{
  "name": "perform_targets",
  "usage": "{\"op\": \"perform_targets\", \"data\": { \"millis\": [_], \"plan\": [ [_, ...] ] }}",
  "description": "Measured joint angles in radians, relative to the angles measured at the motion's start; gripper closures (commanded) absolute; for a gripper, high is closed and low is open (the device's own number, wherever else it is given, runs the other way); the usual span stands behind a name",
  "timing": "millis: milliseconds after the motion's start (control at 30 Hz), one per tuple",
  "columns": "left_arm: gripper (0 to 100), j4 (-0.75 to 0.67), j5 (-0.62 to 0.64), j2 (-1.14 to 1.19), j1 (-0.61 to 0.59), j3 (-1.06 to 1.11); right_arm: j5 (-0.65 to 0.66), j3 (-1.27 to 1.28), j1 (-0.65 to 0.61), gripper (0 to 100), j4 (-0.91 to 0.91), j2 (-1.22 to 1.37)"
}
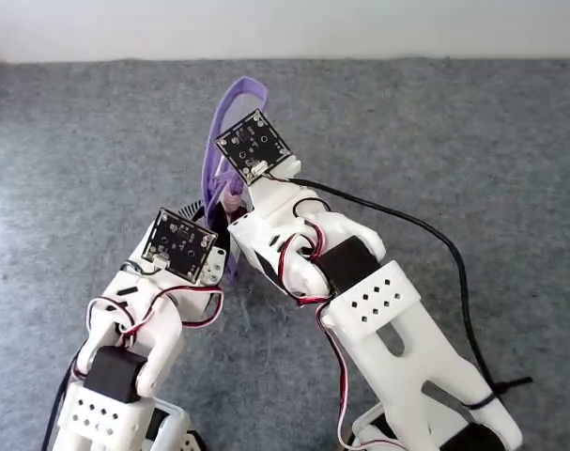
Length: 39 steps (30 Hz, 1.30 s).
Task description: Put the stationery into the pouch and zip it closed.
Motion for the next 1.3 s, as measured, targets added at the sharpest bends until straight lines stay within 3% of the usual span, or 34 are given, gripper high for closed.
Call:
{"op": "perform_targets", "data": {
  "millis": [367,900,1067,1300],
  "plan": [
    [99,0.0,-0.069,0.0,-0.005,-0.002,-0.144,0.172,0.002,79.3,-0.272,-0.012],
    [99,0.0,-0.133,-0.003,0.003,0.0,-0.198,0.258,-0.049,79.4,0.031,-0.338],
    [99,0.0,-0.141,-0.003,0.003,0.0,-0.187,0.305,-0.064,79.4,0.002,-0.387],
    [99,0.0,-0.143,-0.003,-0.002,0.0,-0.14,0.391,-0.068,79.4,-0.187,-0.387]
  ]
}}
